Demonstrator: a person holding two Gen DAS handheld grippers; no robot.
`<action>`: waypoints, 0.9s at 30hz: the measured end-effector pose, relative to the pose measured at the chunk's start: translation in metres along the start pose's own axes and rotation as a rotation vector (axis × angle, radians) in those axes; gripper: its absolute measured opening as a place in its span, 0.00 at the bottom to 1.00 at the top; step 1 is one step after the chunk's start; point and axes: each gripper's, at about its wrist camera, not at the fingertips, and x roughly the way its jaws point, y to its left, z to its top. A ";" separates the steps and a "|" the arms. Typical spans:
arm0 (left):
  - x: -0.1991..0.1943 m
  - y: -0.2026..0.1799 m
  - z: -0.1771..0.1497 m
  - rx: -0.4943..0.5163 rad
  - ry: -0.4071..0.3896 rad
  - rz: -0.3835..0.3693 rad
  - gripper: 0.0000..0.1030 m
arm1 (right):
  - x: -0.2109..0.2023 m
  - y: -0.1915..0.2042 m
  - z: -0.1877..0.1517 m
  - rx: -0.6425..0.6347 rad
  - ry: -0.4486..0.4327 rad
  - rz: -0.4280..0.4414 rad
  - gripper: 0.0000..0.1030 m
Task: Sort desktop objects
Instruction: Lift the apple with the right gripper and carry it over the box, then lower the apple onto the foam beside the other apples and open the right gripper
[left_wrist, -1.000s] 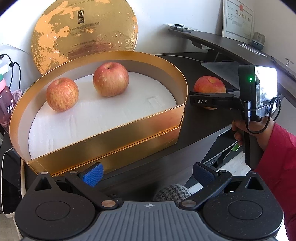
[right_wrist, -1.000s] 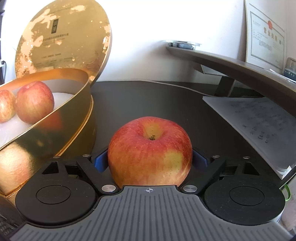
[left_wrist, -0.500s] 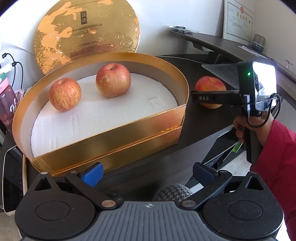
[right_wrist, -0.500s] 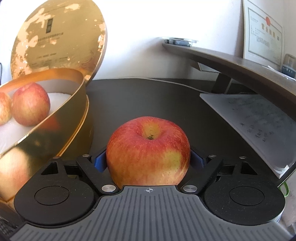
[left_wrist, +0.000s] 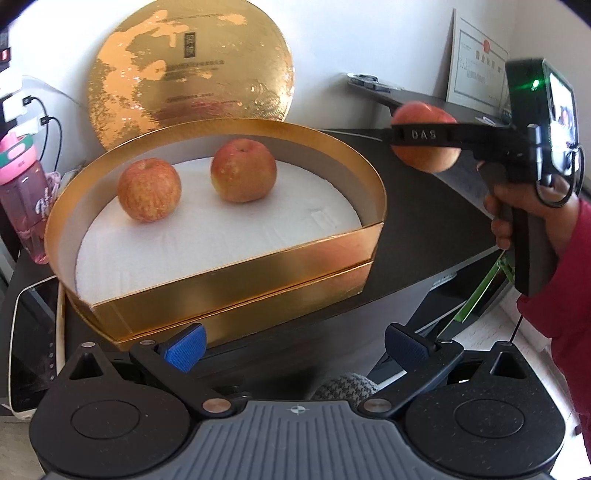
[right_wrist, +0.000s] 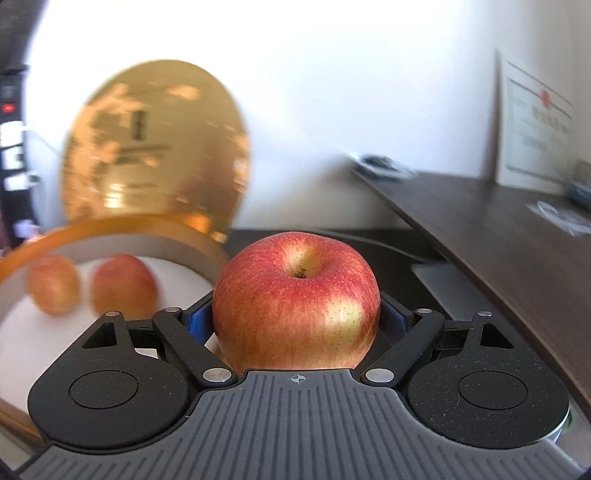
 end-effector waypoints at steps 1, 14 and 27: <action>-0.002 0.003 -0.001 -0.007 -0.004 0.001 1.00 | -0.004 0.007 0.004 -0.009 -0.005 0.016 0.84; -0.018 0.068 -0.014 -0.151 -0.033 0.050 1.00 | 0.012 0.116 0.026 -0.179 0.153 0.225 0.84; -0.024 0.095 -0.024 -0.198 -0.046 0.033 1.00 | 0.064 0.187 0.020 -0.339 0.400 0.262 0.84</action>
